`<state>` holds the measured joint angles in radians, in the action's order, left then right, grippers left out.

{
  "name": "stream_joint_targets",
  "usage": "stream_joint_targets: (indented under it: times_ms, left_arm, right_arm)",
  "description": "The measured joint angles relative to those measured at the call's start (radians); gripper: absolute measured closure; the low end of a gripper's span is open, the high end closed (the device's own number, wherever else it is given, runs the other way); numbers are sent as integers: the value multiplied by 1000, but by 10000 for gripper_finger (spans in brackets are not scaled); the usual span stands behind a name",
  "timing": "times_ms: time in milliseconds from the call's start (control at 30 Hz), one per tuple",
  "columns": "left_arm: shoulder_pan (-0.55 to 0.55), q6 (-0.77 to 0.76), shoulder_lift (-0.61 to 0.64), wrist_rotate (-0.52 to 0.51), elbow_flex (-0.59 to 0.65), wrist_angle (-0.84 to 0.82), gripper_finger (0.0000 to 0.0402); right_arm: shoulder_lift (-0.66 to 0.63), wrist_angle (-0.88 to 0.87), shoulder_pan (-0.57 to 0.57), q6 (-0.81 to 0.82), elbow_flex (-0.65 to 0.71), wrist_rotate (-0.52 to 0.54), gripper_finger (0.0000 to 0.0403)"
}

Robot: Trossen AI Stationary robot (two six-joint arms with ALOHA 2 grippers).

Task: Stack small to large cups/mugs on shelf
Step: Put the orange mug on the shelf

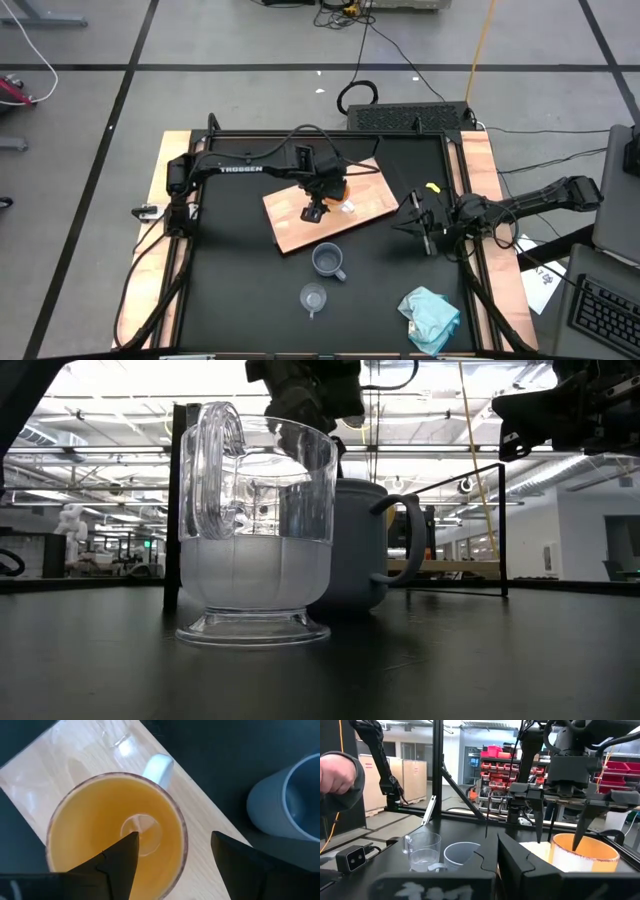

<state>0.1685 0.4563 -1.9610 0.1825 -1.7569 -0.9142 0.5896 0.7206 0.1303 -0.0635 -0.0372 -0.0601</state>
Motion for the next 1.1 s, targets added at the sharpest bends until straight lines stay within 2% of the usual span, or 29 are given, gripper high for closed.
stream_joint_targets:
  times_ms: [333, 867, 1100]
  left_arm:
    - [2, 13, -10, 0, 0, -3, 162]
    - [3, 14, -24, -11, 0, 0, 283]
    - [3, 21, -24, -10, 0, -1, 359]
  right_arm:
    - [0, 0, 0, 0, 0, 0, 403]
    - [0, -7, 0, 4, 0, 0, 403]
    - [0, -7, 0, 4, 0, 0, 403]
